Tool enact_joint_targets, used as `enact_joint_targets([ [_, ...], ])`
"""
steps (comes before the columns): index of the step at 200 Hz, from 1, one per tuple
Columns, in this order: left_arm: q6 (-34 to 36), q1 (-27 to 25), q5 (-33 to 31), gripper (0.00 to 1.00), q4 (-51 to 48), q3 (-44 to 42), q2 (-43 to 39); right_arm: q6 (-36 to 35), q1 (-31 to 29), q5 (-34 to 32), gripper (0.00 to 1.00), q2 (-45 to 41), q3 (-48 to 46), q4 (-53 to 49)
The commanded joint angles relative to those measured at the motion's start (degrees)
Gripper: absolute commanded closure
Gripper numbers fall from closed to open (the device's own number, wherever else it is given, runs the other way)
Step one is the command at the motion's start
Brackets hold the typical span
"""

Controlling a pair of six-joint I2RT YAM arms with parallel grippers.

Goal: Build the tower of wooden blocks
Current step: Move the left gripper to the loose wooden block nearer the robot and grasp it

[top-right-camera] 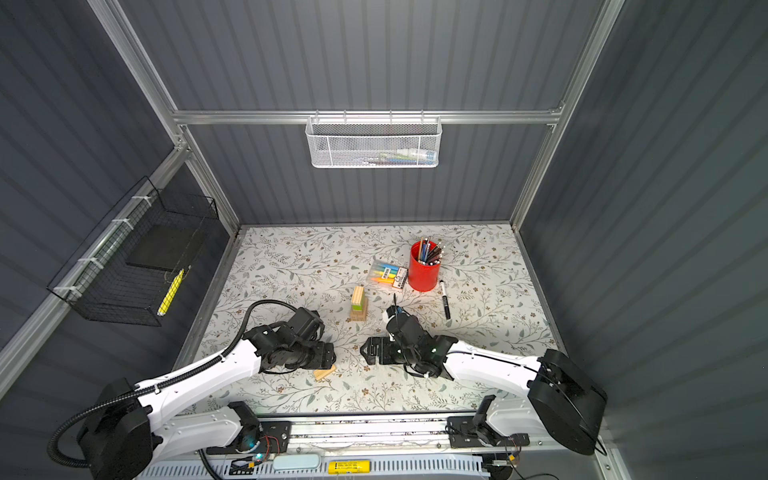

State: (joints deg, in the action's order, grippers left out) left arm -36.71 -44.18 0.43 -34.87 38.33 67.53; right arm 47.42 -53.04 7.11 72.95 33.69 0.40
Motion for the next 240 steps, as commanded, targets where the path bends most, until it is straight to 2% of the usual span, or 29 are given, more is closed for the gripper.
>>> enact_joint_targets([
  [1,-0.3,-0.3,2.0,0.15,3.6,-1.4,1.3,0.3,-0.2,-2.0,0.01,-1.8,-0.6,0.6],
  [72,0.5,-0.5,3.9,0.14,6.4,-2.4,6.4,0.4,-0.1,-3.1,0.01,-3.7,-0.9,0.6],
  [131,-0.6,-2.2,3.2,0.23,5.1,-2.5,8.0,0.7,0.0,-3.8,0.01,-5.6,-1.9,0.5],
  [194,-8.4,-9.7,-4.5,0.31,-0.9,-1.0,8.5,1.2,0.4,-4.2,0.01,-5.8,-2.4,0.7],
  [216,-11.6,-11.7,-9.4,0.35,-4.6,0.8,10.8,1.3,0.6,-4.3,0.01,-5.8,-2.5,0.7],
  [240,-12.8,-13.8,-10.3,0.40,-4.3,2.6,13.8,1.5,0.7,-4.4,0.01,-6.2,-2.6,0.4],
])
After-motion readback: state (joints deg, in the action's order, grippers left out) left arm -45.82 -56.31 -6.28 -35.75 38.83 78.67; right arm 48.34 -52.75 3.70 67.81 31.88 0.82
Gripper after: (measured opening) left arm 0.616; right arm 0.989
